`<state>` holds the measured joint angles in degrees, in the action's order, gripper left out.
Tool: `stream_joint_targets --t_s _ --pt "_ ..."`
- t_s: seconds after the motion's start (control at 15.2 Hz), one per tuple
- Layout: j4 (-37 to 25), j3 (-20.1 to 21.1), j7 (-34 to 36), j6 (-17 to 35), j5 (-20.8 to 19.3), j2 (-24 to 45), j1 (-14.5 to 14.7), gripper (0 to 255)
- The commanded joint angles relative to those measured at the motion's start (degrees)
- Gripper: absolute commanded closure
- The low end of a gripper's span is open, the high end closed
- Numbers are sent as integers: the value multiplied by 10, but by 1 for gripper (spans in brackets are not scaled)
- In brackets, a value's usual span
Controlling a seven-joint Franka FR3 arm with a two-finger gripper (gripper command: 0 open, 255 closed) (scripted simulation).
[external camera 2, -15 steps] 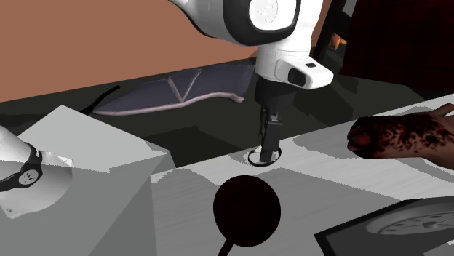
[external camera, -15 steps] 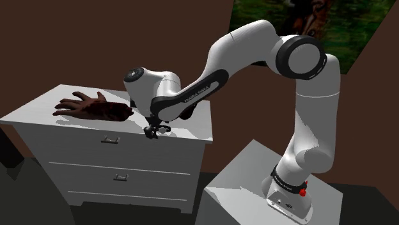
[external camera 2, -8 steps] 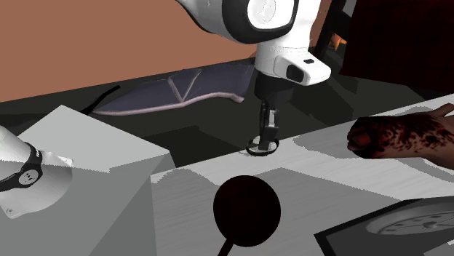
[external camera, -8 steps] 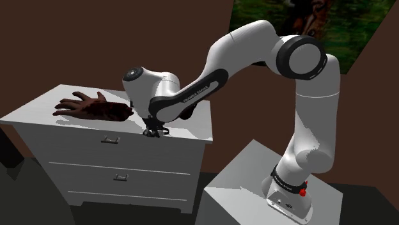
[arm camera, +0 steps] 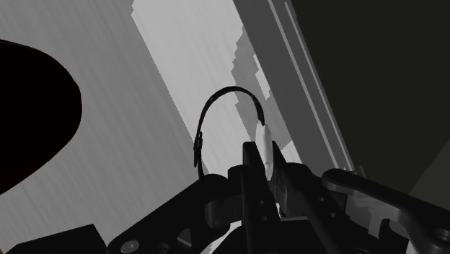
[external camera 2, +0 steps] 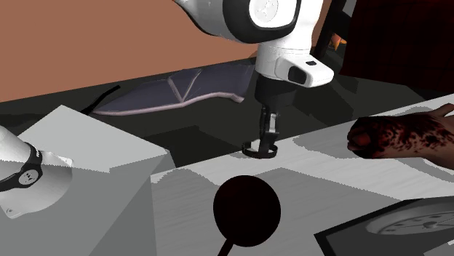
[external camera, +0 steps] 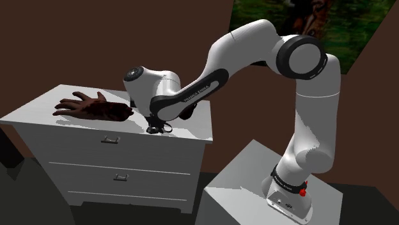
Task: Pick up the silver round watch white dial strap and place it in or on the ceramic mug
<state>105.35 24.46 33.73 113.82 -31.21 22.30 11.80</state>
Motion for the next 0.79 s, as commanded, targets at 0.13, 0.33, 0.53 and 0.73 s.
stream_joint_targets --t_s 0.13,0.33,0.53,0.73 --pt "-6 3 -12 -17 7 -15 -2 255" --pt "-15 5 -21 -34 15 -26 -4 255" --pt "-24 8 -31 -50 22 -36 -5 255" --pt "-35 10 -40 -67 29 -45 -5 255"
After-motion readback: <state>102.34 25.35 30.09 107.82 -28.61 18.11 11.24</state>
